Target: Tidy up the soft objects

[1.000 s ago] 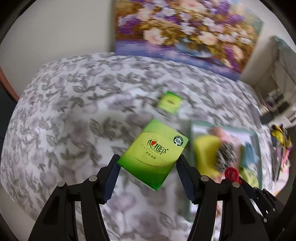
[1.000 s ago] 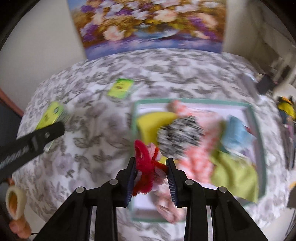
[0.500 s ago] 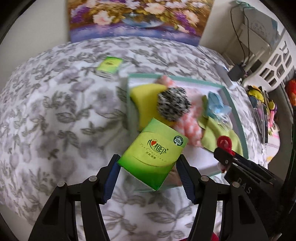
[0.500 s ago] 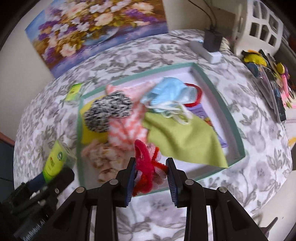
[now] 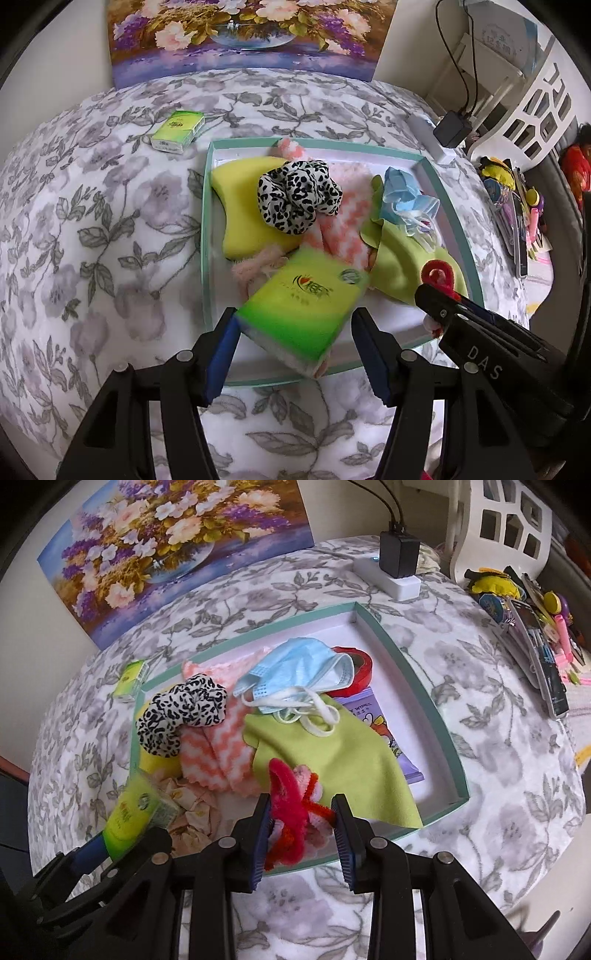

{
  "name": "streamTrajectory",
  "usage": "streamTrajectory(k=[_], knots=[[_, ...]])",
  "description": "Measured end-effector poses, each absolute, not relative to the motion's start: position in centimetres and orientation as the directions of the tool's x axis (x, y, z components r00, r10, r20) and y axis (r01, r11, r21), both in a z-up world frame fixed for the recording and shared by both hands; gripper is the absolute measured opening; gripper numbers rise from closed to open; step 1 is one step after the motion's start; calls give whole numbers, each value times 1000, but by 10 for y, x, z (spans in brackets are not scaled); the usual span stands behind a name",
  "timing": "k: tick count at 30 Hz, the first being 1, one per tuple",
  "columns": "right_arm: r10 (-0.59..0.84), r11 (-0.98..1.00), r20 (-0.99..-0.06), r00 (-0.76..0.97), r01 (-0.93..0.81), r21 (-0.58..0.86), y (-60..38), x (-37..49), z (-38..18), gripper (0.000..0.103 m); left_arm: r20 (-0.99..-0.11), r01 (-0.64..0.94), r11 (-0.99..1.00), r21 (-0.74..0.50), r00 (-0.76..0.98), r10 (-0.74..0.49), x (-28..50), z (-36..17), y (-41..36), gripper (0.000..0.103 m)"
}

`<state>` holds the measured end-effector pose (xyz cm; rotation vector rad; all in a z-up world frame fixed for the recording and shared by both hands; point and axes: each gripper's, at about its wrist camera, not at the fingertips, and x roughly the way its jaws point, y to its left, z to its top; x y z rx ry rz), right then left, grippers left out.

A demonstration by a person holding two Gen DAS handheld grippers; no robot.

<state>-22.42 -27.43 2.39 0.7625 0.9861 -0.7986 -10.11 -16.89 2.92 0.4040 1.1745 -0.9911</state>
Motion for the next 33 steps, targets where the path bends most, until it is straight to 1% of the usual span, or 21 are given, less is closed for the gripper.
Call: streamTrajectory(k=[4,6,8,10,11,12,16,18,19,21,25,29,33], knots=[[-216,496,-916,337,846,194,-275,-223,21,36,-896,813,543,-211,62,-440,-99,31,-168,64],[-217,495,-916,338,847,195,-275,-222,21,37,-896,808,550,-211,64,-439,-98,30,-167,72],[-215,496,-915,342,845,200,-274,-222,21,38,-899,797,565,-214,65,-433,-94,28,-165,73],[-204,499,-915,349,841,210,-274,-221,19,47,-903,781,589,-208,79,-423,-89,26,-161,78],[-206,497,-915,347,843,208,-273,-221,19,57,-904,771,603,-203,88,-417,-87,26,-158,84],[-215,491,-916,338,848,198,-273,-221,19,65,-906,762,616,-199,96,-413,-84,25,-155,86],[-222,491,-918,329,851,186,-268,-221,17,77,-917,724,670,-164,140,-375,-75,21,-137,86],[-225,495,-919,324,850,179,-262,-223,15,90,-923,715,692,-105,189,-336,-72,19,-128,86],[-225,499,-919,323,849,176,-259,-223,14,92,-925,711,699,-73,214,-315,-71,18,-123,86],[-226,512,-920,319,843,167,-249,-224,13,100,-928,703,711,-15,255,-271,-70,15,-113,86],[-227,542,-923,311,828,146,-230,-224,11,103,-942,691,723,14,251,-222,-66,9,-91,87],[-232,564,-924,303,816,126,-213,-223,12,103,-949,689,723,56,262,-176,-66,5,-75,87],[-239,582,-927,288,807,100,-198,-224,13,103,-956,682,728,65,251,-150,-67,1,-63,87]])
